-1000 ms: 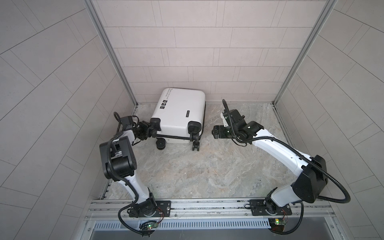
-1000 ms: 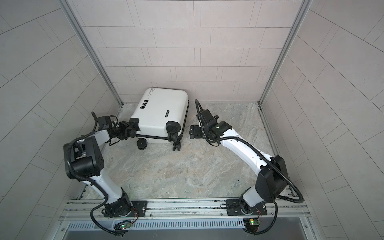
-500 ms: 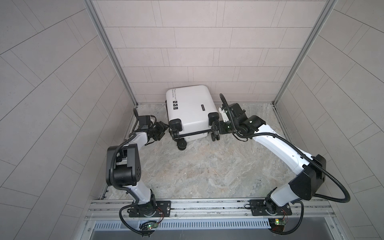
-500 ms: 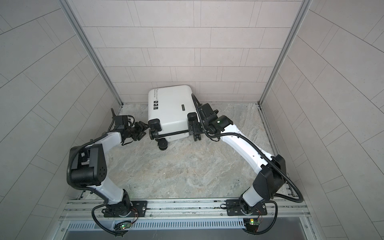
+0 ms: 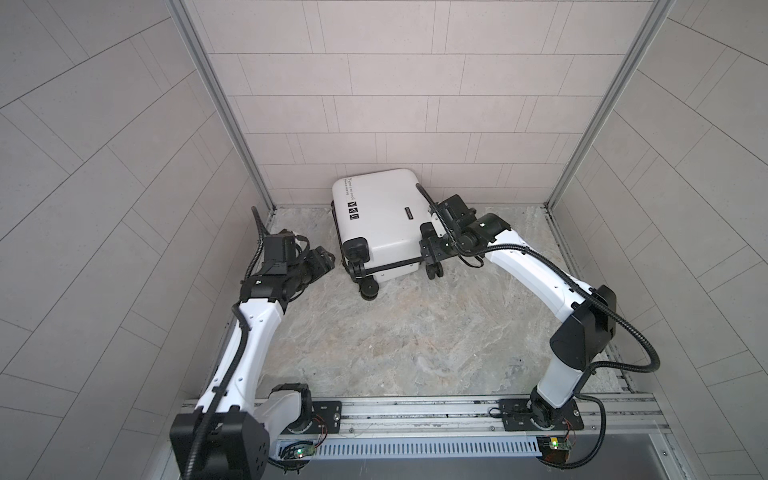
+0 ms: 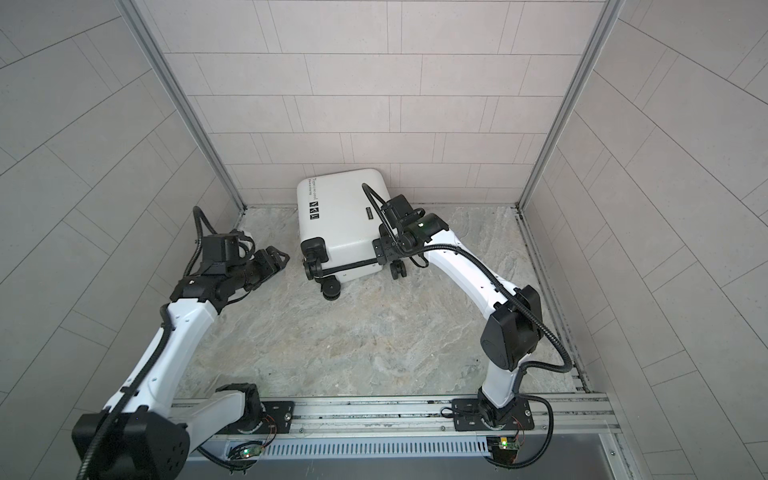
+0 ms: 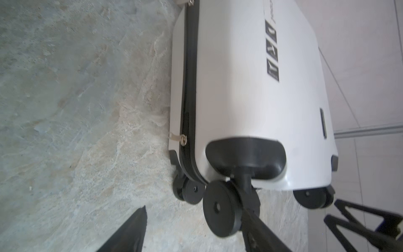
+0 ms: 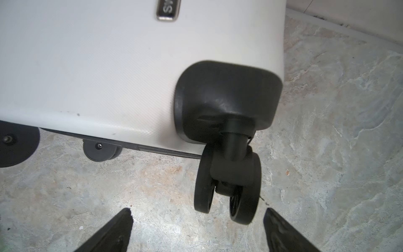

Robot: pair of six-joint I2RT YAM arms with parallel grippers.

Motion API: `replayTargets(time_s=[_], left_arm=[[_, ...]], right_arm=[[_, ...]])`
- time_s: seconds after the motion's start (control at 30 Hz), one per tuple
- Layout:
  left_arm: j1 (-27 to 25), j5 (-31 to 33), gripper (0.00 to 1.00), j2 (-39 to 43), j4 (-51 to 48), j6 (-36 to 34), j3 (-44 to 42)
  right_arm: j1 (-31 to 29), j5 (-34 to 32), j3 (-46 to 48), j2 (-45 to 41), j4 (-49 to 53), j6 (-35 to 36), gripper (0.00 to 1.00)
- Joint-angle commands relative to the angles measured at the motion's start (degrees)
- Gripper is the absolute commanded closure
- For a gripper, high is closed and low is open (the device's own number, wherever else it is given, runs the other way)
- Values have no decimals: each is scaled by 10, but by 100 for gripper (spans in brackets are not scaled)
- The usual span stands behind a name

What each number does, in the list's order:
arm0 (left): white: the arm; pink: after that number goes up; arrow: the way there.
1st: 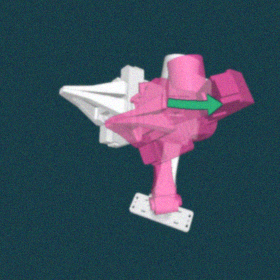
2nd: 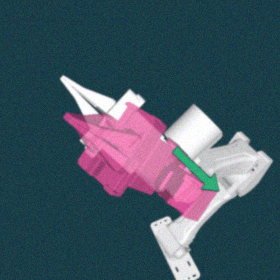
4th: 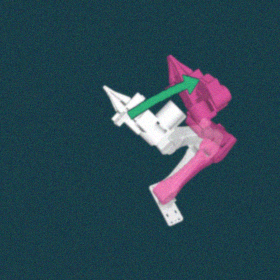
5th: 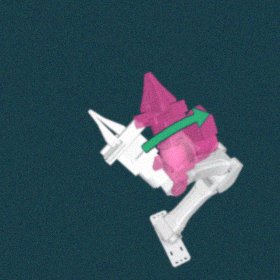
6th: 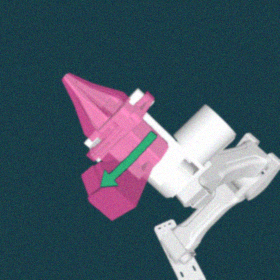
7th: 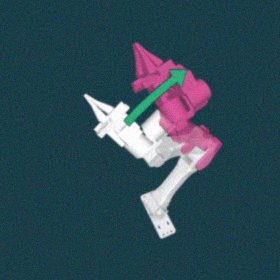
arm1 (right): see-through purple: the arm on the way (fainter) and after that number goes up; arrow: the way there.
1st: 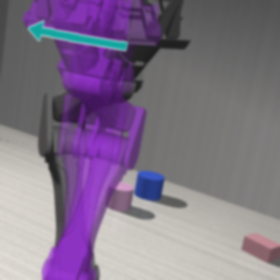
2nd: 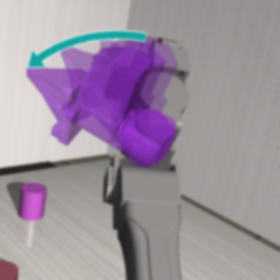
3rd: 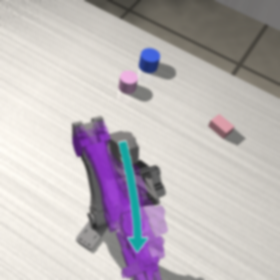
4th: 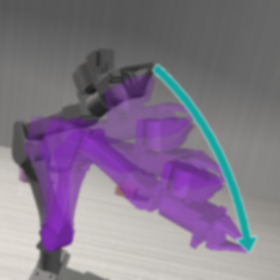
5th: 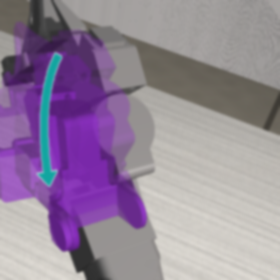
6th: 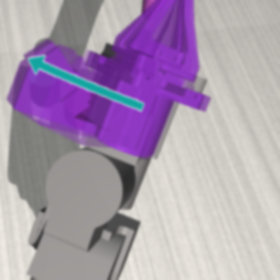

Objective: Pack the luggage

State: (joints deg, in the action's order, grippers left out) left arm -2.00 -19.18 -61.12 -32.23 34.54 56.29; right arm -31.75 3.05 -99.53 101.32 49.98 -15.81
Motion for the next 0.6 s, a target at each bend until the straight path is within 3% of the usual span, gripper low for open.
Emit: replayTargets(time_s=[0.0, 0.2, 0.4, 0.57], left_arm=[[-70, 72, 24, 35, -94, -13, 3], [-201, 165, 23, 19, -108, 16, -13], [-248, 186, 23, -64, -79, 17, 20], [-256, 207, 24, -129, -81, -5, 69]], right_arm=[[0, -9, -15, 14, 29, 19, 4], [1, -23, -26, 38, 30, 20, 5], [1, -22, -41, 56, 30, 17, 6], [0, -26, -45, 63, 30, 17, 8]])
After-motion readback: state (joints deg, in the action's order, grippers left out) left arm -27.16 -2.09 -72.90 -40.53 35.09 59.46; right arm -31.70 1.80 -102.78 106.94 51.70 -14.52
